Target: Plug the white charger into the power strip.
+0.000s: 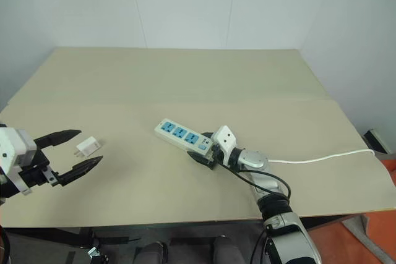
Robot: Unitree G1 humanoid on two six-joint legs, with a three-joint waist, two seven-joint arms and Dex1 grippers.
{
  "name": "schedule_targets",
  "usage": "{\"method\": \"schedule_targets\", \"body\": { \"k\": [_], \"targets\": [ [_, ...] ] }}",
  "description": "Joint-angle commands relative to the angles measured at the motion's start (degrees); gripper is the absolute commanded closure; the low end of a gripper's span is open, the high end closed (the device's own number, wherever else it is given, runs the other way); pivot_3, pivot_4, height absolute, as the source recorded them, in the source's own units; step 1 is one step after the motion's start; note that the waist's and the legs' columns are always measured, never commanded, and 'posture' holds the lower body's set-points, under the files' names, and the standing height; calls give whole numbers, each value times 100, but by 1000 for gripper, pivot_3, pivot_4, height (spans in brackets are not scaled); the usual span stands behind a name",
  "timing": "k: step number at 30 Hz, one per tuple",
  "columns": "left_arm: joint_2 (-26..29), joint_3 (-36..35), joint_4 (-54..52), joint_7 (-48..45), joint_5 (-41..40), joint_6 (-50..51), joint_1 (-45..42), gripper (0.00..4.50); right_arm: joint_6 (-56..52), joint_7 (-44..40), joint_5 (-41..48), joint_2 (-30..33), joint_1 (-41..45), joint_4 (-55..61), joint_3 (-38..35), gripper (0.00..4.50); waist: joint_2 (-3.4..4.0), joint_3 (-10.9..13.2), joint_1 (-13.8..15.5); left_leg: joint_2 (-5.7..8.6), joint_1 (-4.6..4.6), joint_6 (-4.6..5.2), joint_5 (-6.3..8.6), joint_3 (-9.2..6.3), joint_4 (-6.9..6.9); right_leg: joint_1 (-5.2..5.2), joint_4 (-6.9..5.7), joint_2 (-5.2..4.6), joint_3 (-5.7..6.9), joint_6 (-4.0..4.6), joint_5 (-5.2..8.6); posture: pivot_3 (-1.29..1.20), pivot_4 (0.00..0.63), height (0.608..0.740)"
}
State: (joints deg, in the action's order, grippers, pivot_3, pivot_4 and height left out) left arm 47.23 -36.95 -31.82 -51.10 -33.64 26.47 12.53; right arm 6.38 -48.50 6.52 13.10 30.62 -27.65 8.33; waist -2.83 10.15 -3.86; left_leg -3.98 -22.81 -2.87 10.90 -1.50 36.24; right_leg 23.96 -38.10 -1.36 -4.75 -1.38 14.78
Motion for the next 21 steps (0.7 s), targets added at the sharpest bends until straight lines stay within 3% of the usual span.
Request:
{"method": "schedule_targets", "body": {
  "k": [1,13,21],
  "targets": [
    [0,-67,-189,64,-77,-47,3,0,-33,100,31,92,-88,-11,-135,76,0,0,1,0,0,0,0,0,0,0,0,0,0,0,0,0,150,740],
    [-21,-17,-217,109,-83,-66,-14,0,-443,79,283,232,-438,860,-115,76,4,3,-3,0,-10,0,0,5,-7,17,0,1,-7,0,0,0,150,740],
    [13,10,-186,86,-94,-73,-41,0,-63,-45,158,-149,39,-162,23,76,4,3,-40,-2,-2,0,0,8,-10,16,-2,6,-13,0,0,0,150,740]
  ]
}}
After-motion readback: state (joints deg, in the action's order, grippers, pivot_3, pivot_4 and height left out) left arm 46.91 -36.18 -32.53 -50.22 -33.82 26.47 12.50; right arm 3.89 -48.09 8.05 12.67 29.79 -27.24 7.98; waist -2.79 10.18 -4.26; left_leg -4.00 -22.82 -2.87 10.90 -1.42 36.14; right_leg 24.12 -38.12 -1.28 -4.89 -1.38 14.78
